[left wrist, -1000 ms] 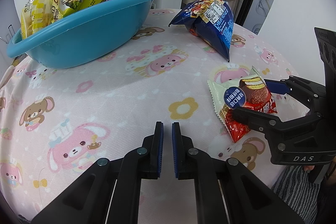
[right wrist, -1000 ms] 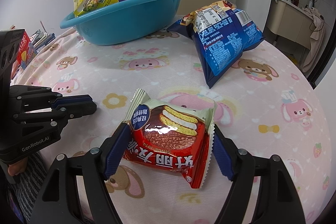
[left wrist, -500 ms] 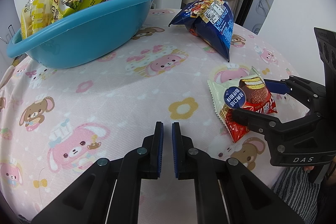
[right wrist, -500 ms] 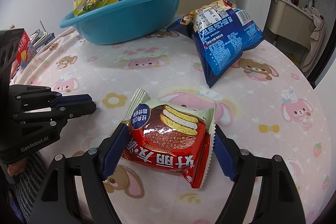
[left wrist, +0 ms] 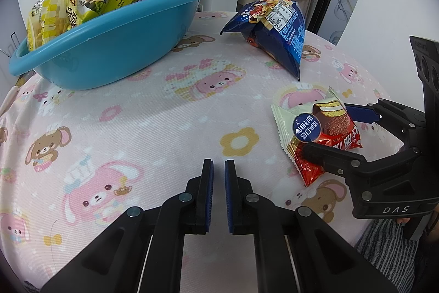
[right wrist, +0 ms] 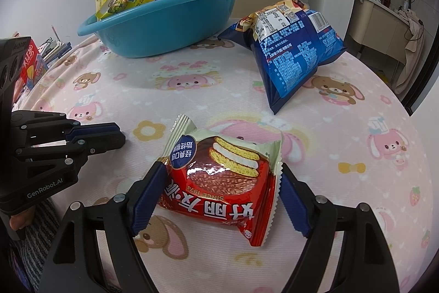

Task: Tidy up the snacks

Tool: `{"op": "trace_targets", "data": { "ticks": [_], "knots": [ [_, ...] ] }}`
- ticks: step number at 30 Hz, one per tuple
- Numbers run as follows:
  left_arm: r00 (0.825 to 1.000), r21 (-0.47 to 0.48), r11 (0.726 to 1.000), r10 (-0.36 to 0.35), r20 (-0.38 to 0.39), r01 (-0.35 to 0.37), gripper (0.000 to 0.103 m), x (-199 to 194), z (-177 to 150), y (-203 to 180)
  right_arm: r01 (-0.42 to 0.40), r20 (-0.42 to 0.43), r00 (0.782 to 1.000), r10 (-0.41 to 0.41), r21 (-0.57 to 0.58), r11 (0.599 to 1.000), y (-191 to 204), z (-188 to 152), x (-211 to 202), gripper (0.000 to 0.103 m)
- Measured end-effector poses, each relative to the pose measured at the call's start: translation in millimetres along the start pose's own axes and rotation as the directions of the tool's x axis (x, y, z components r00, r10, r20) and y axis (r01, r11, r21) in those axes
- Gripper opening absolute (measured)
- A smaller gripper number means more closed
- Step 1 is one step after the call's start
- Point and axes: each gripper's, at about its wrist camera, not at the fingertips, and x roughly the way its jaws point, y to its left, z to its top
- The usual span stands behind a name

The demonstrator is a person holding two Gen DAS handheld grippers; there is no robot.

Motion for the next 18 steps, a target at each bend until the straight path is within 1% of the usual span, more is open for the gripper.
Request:
{"op": "trace_targets", "data": {
  "ticks": [14, 18],
  "knots": [
    [1.000, 0.001, 1.000, 0.000, 0.000, 0.000, 0.008, 0.1, -0.1, 0.6, 0.000, -0.002, 1.000, 0.000, 0.000, 1.000, -0.1, -0.9, 0.9, 0.082],
    [1.000, 0.001, 1.000, 0.001, 0.000, -0.001, 0.008, -0.2, 0.0, 0.5, 0.001, -0.003, 1.000, -0.001, -0.001, 1.000, -0.2, -2.4, 1.5, 0.085]
  ]
}}
